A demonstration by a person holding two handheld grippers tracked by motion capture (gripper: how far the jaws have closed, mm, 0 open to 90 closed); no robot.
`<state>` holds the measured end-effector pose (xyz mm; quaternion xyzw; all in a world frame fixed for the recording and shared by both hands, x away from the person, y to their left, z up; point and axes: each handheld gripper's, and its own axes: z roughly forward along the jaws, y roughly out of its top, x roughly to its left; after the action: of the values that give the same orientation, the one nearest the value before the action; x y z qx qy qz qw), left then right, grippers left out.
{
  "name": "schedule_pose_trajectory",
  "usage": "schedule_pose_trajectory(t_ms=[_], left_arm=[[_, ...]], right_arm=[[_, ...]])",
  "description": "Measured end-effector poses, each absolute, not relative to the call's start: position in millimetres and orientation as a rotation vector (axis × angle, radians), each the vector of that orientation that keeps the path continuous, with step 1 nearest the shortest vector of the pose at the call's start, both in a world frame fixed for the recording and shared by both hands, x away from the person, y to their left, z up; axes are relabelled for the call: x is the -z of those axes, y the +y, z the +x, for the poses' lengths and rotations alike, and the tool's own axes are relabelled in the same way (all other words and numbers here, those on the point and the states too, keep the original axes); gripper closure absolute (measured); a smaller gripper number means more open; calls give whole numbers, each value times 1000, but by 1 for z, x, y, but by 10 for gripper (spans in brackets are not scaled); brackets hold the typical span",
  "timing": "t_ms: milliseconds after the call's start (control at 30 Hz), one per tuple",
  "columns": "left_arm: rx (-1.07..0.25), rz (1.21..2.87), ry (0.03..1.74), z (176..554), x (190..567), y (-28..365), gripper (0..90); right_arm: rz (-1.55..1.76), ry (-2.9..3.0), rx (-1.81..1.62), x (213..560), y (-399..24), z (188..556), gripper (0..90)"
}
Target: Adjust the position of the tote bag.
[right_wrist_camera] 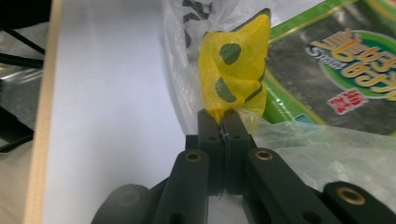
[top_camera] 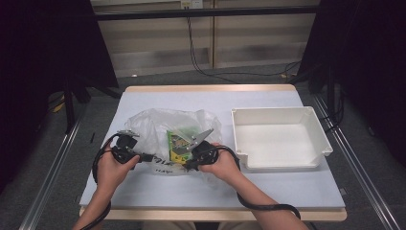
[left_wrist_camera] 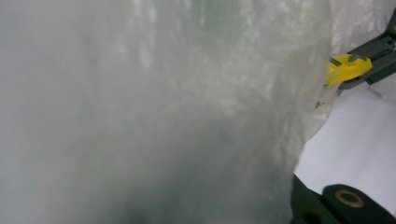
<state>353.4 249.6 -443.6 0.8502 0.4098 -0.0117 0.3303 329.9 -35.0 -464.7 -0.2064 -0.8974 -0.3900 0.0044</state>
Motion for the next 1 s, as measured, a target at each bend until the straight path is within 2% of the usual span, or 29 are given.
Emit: schedule_pose_trajectory(t_ms=[133, 333, 433, 500, 567, 800, 900, 1000], left_arm=[[43, 2214, 1069, 353, 445, 250, 900], [120, 2086, 1006, 352, 437, 242, 867], [88, 2092, 968, 351, 433, 234, 761], [35, 2085, 943, 351, 431, 228, 720], [-14, 2067, 920, 354, 432, 226, 629], [-99, 2104, 937, 368, 448, 218, 599], [-65, 2130, 969, 372, 459, 217, 607], [-8, 2164, 989, 373, 467, 218, 726]], right_arm=[[-645, -2805, 1213, 467, -37, 325, 890], [-673, -2824, 1202, 469, -44, 324, 889], [-674, -2840, 1193, 469, -42, 323, 888], [-651, -2861, 1176, 469, -40, 323, 888], [-636, -2863, 1169, 469, -38, 322, 888], [-594, -2875, 1140, 470, -38, 321, 888], [-594, -2867, 1141, 471, -39, 321, 889], [-608, -2860, 1145, 472, -41, 320, 888]])
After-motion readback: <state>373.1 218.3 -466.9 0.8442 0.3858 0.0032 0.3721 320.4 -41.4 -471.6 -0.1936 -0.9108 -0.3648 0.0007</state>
